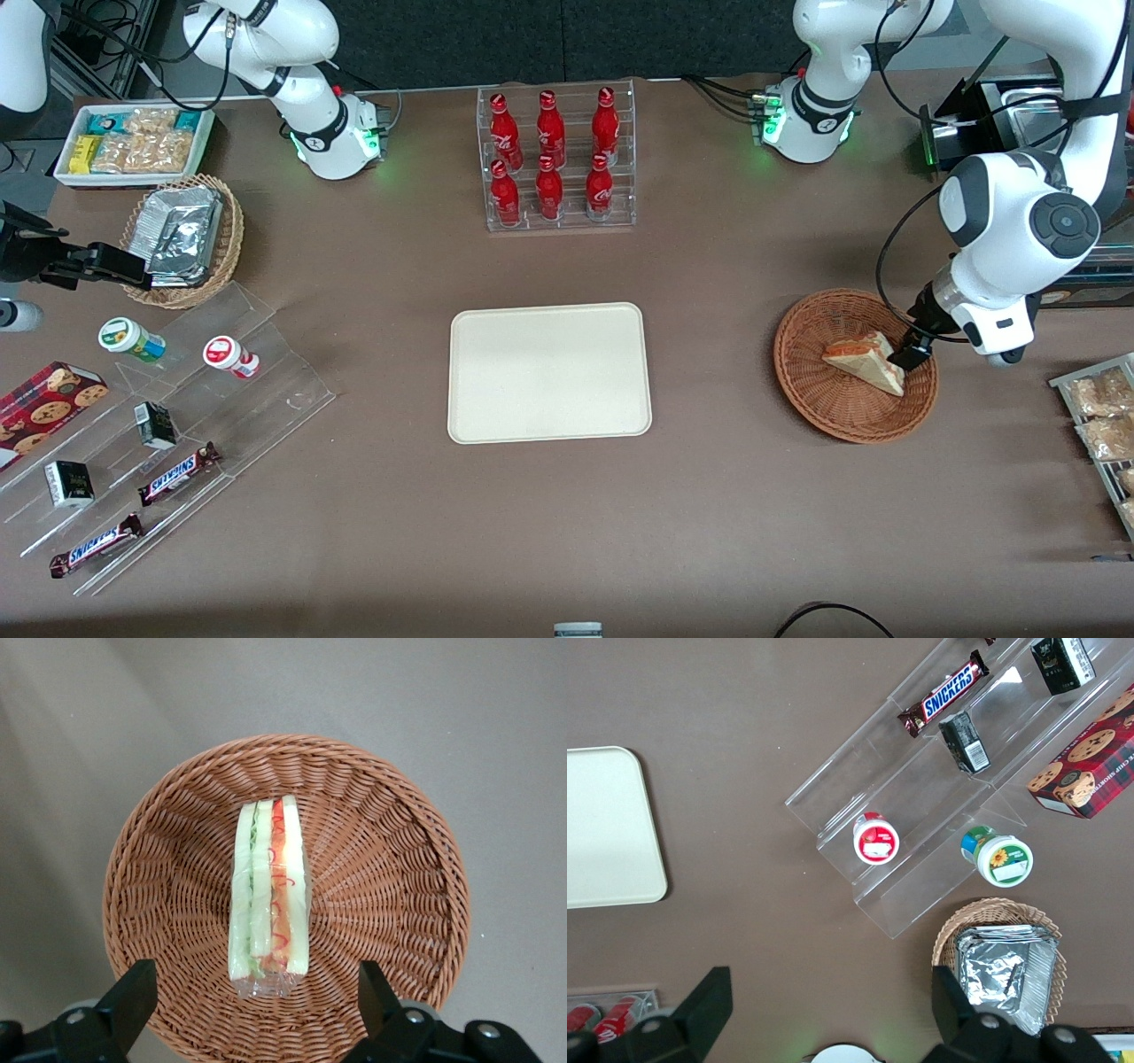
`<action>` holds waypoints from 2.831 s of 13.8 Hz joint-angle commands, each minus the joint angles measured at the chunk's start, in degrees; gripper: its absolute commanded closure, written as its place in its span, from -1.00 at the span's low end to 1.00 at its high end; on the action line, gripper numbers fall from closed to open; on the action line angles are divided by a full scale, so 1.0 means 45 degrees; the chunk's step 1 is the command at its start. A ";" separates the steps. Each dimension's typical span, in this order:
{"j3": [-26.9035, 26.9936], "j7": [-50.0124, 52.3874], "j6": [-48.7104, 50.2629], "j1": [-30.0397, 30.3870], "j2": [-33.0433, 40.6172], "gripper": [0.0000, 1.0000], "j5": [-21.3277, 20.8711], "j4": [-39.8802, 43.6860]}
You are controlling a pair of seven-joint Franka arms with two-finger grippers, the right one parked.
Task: Place sandwich from basket to tray
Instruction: 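Lower the open left gripper around the wrapped sandwich in the basket, then close the left gripper on the sandwich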
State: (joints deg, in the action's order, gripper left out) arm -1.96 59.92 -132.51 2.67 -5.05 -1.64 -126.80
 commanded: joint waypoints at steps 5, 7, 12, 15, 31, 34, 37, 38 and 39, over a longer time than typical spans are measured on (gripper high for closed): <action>-0.0033 0.1156 -0.1352 -0.0027 -0.0422 -1.00 0.0070 -0.0571; -0.0033 0.1216 -0.1471 -0.0124 -0.0597 -1.00 0.0070 -0.0571; -0.0092 0.1196 -0.1705 -0.0203 -0.0851 -1.00 0.0070 -0.0571; -0.0092 0.1197 -0.1822 -0.0203 -0.0988 -1.00 0.0051 -0.0591; -0.0092 0.1216 -0.2194 -0.0203 -0.1769 -0.62 -0.0027 -0.0708; -0.0092 0.1216 -0.2194 -0.0203 -0.1769 1.00 -0.0008 -0.0630; -0.0092 0.1197 -0.2135 -0.0203 -0.1711 1.00 -0.0008 -0.0610; -0.0092 0.1196 -0.2096 -0.0203 -0.1672 1.00 -0.0008 -0.0572; -0.0111 0.1138 -0.2057 -0.0203 -0.1614 1.00 -0.0027 -0.0552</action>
State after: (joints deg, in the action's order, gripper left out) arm -2.24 64.26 -141.71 1.93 -13.05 -1.59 -129.49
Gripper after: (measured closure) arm 0.692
